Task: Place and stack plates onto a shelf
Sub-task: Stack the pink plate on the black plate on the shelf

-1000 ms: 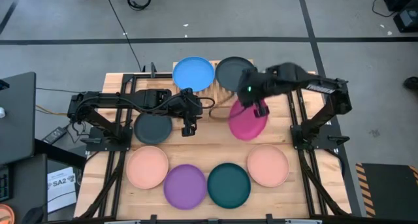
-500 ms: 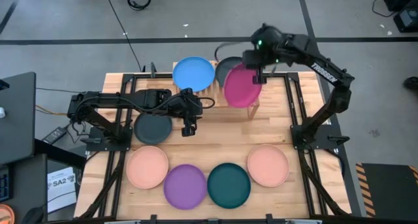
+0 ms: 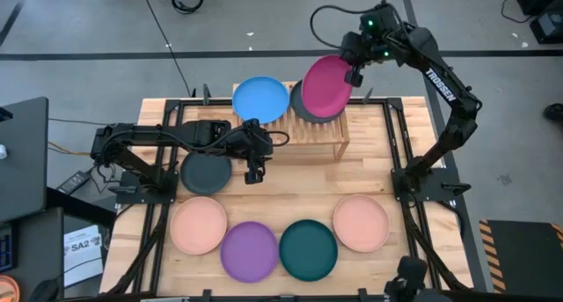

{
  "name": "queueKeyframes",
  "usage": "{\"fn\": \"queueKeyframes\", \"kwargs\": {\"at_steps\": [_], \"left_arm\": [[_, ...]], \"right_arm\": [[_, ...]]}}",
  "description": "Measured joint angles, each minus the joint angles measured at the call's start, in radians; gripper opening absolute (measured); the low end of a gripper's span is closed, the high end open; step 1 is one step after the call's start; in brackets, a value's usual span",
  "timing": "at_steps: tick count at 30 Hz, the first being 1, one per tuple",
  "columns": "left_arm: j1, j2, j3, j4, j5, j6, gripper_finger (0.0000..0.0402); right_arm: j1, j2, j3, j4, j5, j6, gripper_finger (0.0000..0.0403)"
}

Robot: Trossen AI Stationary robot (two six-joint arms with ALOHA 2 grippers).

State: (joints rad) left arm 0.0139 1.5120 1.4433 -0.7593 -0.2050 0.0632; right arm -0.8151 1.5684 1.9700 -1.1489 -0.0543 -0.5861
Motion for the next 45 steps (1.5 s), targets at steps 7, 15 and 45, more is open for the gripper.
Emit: {"fn": "queueKeyframes", "kwargs": {"at_steps": [7, 15, 45], "left_arm": [[0.0, 0.0, 0.0, 0.0, 0.0, 0.0, 0.0117], [0.0, 0.0, 0.0, 0.0, 0.0, 0.0, 0.0117], [0.0, 0.0, 0.0, 0.0, 0.0, 0.0, 0.0117]], "right_arm": [[-0.043, 0.001, -0.074, 0.017, -0.026, 0.007, 0.0013], [-0.065, 0.001, -0.135, 0.087, -0.066, 0.018, 0.0013], [-0.071, 0.001, -0.212, 0.155, -0.08, 0.01, 0.0026]]}}
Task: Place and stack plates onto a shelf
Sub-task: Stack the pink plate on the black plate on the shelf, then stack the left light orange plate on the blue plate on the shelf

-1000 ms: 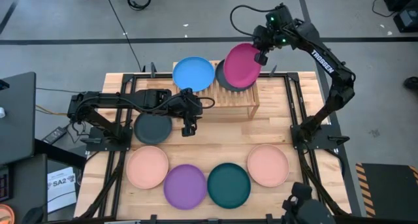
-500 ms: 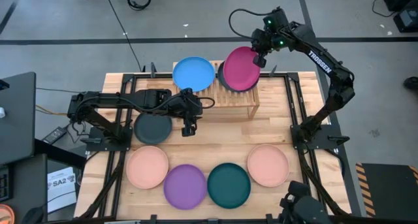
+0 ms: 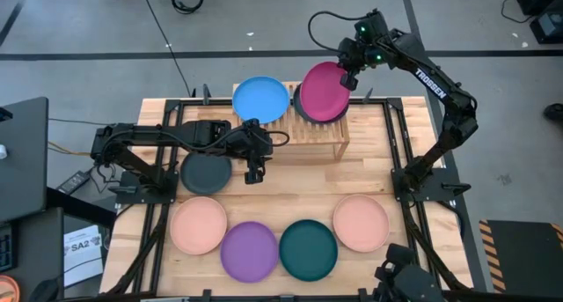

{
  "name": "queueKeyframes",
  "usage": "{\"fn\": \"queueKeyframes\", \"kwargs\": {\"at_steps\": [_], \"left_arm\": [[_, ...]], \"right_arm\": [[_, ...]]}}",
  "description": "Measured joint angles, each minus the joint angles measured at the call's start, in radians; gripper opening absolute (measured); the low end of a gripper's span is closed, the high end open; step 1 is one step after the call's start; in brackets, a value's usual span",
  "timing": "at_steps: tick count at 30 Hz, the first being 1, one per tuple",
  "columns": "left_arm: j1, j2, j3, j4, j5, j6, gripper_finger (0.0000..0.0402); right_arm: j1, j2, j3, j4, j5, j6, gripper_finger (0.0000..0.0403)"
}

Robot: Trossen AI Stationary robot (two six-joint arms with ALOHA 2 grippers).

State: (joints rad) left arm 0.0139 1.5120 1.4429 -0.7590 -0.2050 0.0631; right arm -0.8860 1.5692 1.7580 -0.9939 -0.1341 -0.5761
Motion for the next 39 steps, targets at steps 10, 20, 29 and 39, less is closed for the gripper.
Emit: {"fn": "queueKeyframes", "kwargs": {"at_steps": [10, 20, 29, 39], "left_arm": [[0.0, 0.0, 0.0, 0.0, 0.0, 0.0, 0.0117], [0.0, 0.0, 0.0, 0.0, 0.0, 0.0, 0.0117], [0.0, 0.0, 0.0, 0.0, 0.0, 0.0, 0.0117], [-0.001, 0.0, 0.0, -0.01, 0.0, -0.008, 0.0117]], "right_arm": [[0.0, 0.0, 0.0, 0.006, 0.0, -0.012, 0.004], [0.0, 0.0, 0.0, 0.006, 0.0, -0.011, 0.0087], [0.0, 0.0, 0.0, 0.006, 0.001, -0.011, 0.0107], [0.0, 0.0, 0.0, 0.004, 0.001, 0.087, 0.0107]]}}
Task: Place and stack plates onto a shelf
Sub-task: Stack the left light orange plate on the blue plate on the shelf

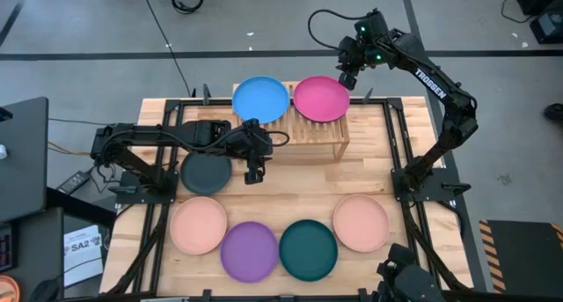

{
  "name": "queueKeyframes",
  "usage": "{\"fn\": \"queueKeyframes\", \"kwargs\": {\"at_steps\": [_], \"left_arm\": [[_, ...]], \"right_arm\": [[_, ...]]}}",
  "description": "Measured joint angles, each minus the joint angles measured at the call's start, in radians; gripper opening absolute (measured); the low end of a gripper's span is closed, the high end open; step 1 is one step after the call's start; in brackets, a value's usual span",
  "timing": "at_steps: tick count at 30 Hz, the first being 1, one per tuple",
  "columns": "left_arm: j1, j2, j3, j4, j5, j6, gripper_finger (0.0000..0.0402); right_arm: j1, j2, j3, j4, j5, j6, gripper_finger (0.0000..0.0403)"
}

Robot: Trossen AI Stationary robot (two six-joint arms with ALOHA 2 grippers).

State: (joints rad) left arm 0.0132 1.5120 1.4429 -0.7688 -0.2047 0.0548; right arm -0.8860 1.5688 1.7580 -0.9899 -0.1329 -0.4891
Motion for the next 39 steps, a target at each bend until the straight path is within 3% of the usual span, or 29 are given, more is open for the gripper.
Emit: {"fn": "queueKeyframes", "kwargs": {"at_steps": [6, 12, 22, 29, 39], "left_arm": [[0.0, 0.0, 0.0, -0.057, 0.014, -0.08, 0.0117], [-0.01, 0.0, 0.0, -0.138, 0.134, -0.171, 0.0117], [-0.155, 0.0, 0.0, -0.277, 0.15, -0.347, 0.0117], [-0.3, 0.0, -0.053, -0.278, 0.149, -0.495, 0.0117], [-0.508, 0.0, -0.177, -0.274, 0.157, -0.811, 0.0117]], "right_arm": [[0.0, 0.0, 0.0, -0.017, 0.0, 0.022, 0.0106], [0.0, 0.0, 0.0, -0.052, 0.0, 0.019, 0.0105], [0.023, -0.004, 0.0, -0.153, -0.083, 0.016, 0.0105], [0.138, -0.037, 0.0, -0.226, -0.089, 0.023, 0.0105], [0.435, -0.101, 0.0, -0.223, -0.036, 0.122, 0.0105]]}}
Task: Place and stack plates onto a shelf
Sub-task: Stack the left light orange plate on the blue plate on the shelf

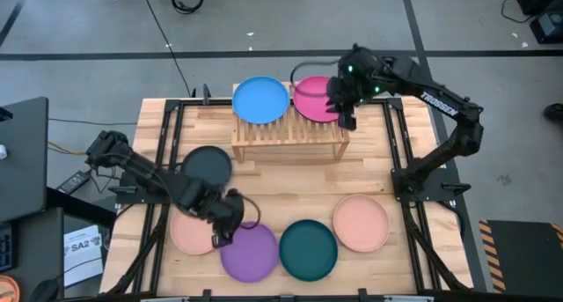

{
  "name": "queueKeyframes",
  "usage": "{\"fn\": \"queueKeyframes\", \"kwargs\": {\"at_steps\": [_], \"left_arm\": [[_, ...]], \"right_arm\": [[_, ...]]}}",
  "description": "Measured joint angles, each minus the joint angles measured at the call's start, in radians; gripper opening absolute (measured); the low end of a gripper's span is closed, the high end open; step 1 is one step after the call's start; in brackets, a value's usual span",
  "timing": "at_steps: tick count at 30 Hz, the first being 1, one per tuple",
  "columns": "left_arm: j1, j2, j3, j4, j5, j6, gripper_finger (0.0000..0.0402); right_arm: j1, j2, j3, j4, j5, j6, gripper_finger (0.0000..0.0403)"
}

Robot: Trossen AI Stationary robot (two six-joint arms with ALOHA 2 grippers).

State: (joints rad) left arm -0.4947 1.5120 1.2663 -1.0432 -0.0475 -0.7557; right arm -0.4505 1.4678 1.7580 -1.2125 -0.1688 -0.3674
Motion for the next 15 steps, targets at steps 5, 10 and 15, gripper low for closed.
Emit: {"fn": "queueKeyframes", "kwargs": {"at_steps": [5, 10, 15], "left_arm": [[-0.094, 0.0, -0.03, 0.006, 0.0, -0.183, 0.0117], [-0.177, 0.0, -0.032, 0.018, 0.0, -0.322, 0.0117], [-0.252, 0.0, -0.032, 0.041, -0.017, -0.441, 0.0117]], "right_arm": [[0.154, -0.002, -0.008, 0.015, 0.063, 0.007, 0.0105], [0.275, -0.009, -0.104, 0.075, 0.139, 0.041, 0.0105], [0.361, -0.028, -0.247, 0.143, 0.181, 0.099, 0.0105]]}}
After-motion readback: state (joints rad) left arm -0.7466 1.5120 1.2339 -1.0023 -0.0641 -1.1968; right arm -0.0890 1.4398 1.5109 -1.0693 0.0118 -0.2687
